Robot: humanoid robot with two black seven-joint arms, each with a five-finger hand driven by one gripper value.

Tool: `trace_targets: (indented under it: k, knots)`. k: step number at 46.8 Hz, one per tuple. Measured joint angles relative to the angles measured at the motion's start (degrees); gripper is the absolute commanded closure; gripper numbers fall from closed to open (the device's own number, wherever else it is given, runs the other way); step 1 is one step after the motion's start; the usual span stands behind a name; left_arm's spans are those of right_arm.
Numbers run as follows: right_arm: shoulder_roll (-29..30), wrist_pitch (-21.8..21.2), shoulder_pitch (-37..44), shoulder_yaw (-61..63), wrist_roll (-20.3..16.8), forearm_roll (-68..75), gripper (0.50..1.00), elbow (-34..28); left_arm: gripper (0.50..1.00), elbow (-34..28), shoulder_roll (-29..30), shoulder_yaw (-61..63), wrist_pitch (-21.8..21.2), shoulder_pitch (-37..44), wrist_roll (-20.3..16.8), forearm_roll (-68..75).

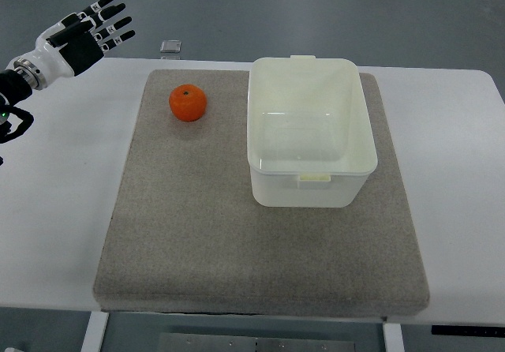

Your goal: Put orange in box with left hand

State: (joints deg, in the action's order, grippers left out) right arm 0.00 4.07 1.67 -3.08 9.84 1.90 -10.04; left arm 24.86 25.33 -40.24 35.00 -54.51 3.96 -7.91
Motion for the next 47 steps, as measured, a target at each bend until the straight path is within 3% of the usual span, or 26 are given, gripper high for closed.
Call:
trace_targets:
  k: [34,47]
  knots:
    - [0.0,0.0,0.0,0.0,0.0,0.0,0.574,0.0,0.506,0.1,-0.2,0.4,0.0,-0.9,-0.1,2.0]
    - [0.0,0.0,0.0,0.0,0.0,0.0,0.574,0.0,0.506,-0.2,-0.1,0.6,0.0,-4.0,-2.4,24.3]
